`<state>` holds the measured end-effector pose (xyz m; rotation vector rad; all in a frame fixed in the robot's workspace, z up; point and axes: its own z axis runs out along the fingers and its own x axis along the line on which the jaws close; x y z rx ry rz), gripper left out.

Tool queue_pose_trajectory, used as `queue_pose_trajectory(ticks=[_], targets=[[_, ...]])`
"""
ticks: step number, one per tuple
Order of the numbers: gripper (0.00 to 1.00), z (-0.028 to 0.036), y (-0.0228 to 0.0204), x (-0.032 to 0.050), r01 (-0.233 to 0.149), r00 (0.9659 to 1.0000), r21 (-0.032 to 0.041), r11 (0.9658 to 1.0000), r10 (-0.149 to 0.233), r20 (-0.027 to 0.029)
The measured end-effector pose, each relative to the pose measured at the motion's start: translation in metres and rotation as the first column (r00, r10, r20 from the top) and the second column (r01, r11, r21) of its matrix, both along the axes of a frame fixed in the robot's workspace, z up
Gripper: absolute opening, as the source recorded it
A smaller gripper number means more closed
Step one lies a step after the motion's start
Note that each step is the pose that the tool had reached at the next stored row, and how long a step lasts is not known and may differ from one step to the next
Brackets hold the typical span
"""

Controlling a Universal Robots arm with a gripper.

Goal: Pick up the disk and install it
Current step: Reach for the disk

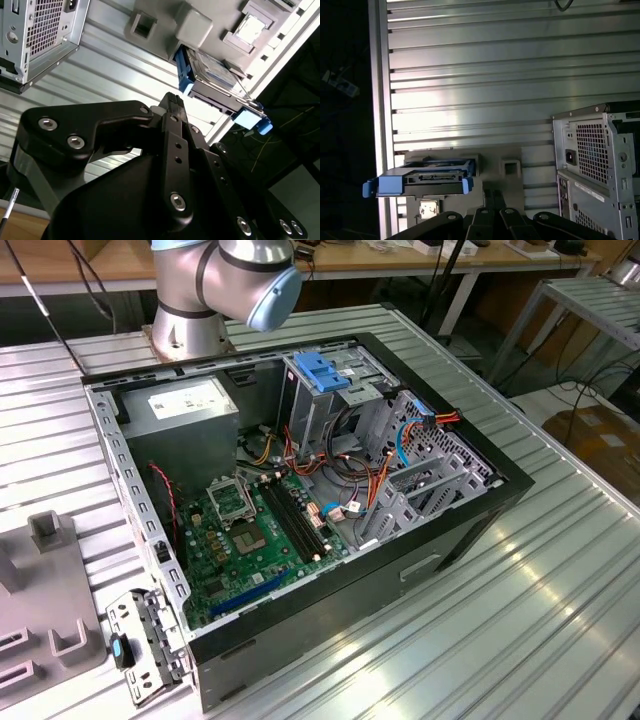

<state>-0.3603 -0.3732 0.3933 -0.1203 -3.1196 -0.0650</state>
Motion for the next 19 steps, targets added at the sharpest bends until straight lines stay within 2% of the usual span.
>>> queue_pose_trajectory(ticks=[12, 19], targets=[[0.11, -0.0001, 0.0000, -0.0393, 0.000, 1.0000, 0.0000, 1.0000, 0.000, -0.0018], [0.11, -0.0003, 0.0000, -0.0665, 0.000, 1.0000, 0.0000, 1.0000, 0.000, -0.0032]])
